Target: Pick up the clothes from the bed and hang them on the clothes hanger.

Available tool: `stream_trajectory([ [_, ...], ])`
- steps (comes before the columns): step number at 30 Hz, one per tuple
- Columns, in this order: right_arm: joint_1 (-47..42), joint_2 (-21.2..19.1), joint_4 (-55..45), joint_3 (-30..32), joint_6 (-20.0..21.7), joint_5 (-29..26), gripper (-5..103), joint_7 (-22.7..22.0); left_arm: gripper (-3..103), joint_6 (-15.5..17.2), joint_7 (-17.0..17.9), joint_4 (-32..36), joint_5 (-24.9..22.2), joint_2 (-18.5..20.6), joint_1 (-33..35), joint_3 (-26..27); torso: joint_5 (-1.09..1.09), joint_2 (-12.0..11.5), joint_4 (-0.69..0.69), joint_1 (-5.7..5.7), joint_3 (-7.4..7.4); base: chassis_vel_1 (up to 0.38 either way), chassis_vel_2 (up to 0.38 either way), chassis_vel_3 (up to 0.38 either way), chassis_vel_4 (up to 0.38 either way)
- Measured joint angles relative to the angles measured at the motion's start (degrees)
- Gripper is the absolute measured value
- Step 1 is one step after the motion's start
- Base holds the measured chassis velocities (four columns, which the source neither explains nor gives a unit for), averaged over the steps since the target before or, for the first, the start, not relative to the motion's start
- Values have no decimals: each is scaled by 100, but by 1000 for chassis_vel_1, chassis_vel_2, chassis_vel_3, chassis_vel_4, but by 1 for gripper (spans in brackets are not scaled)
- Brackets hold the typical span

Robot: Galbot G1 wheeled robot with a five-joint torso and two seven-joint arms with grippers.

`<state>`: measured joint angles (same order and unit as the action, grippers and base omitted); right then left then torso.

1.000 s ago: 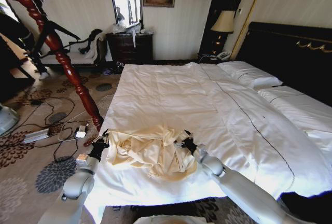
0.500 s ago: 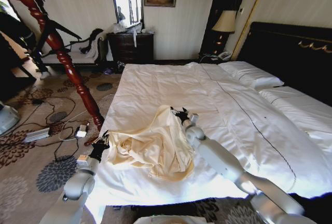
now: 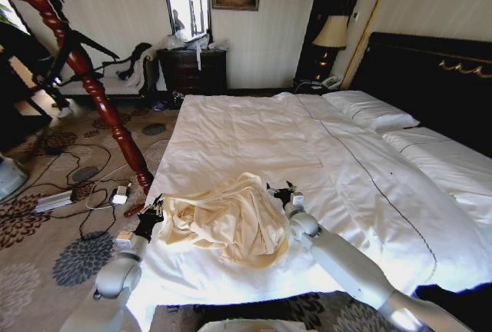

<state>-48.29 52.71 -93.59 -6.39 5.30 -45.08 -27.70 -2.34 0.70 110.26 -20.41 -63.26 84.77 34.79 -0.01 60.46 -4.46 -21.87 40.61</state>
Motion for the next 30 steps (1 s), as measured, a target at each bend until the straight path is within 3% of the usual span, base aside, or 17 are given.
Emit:
stream_trajectory([
  [5, -306, -111, -372, -66, 358, -664, 100, -74, 2, -2, 0, 37, 5, -12, 26, 25, 1, 0, -1, 1, 0, 0, 0, 0, 0],
  [10, -289, 62, -199, -176, 303, -887, 100, 74, 2, -7, 0, 44, 11, -8, 40, 45, 2, 0, 0, 0, 0, 0, 0, 0, 0],
  [13, -118, 201, -18, -270, 237, -979, 87, 227, 2, -8, 6, 48, 12, -3, 40, 58, 1, 0, 1, 0, 0, 0, 0, 0, 0],
  [15, -58, 226, 19, -314, 258, -978, 87, 242, 2, -8, 8, 48, 12, -3, 40, 61, 1, 0, 1, 0, 0, 0, 0, 0, 0],
  [19, 149, 336, 115, -512, 298, -967, 66, 253, 2, -8, 15, 26, 11, -15, 29, 67, 0, 0, 1, 0, 0, 0, 0, 0, 0],
  [21, 166, 358, 129, -544, 308, -954, 66, 253, 2, -8, 18, 17, 10, -16, 23, 67, 0, 0, 1, 0, 0, 0, 0, 0, 0],
  [30, -4, 279, 144, -701, 647, -394, 28, 212, 2, -6, 44, -61, -27, -1, -56, 50, 1, 0, -2, 0, 0, 0, 0, 0, 0],
])
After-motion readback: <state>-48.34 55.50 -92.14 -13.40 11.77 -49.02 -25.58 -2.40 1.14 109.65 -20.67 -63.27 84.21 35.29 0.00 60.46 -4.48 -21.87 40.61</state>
